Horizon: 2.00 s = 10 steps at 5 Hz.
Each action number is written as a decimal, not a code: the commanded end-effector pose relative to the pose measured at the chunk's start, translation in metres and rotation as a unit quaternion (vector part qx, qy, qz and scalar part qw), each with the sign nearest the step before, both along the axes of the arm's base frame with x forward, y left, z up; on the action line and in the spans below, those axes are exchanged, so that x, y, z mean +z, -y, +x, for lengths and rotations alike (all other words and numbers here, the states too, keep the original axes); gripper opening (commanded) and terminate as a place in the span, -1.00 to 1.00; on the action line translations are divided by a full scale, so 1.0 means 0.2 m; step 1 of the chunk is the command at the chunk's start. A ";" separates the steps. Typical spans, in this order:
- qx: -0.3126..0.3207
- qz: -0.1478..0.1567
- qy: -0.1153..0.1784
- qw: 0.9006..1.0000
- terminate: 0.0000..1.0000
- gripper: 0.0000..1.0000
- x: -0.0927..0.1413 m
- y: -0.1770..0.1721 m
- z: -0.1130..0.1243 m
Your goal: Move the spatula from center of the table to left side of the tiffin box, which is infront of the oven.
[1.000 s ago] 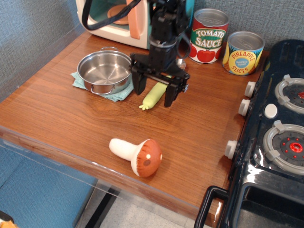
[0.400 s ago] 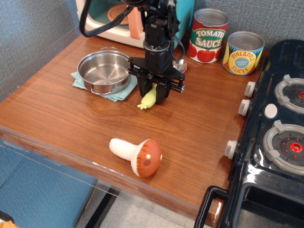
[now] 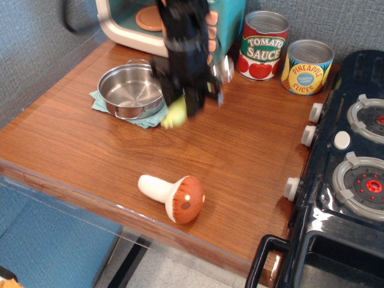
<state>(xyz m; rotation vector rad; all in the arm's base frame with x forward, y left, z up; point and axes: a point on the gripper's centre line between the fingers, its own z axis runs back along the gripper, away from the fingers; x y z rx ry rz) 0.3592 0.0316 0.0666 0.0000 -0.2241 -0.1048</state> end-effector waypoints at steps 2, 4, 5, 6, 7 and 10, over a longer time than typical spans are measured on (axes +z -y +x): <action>0.084 0.048 0.004 0.995 -1.00 -1.00 0.19 -0.71 -0.21; 0.013 0.058 -0.053 0.997 -1.00 -1.00 0.01 -1.04 -0.30; 0.011 0.054 -0.072 0.996 -1.00 -1.00 -0.09 -1.03 -0.30; 0.009 0.048 -0.102 0.994 -1.00 -1.00 -0.18 -0.98 -0.31; 0.009 0.050 -0.104 0.993 -1.00 -1.00 -0.16 -0.96 -0.29; -0.002 0.034 -0.056 0.998 -1.00 1.00 0.08 -0.91 -0.35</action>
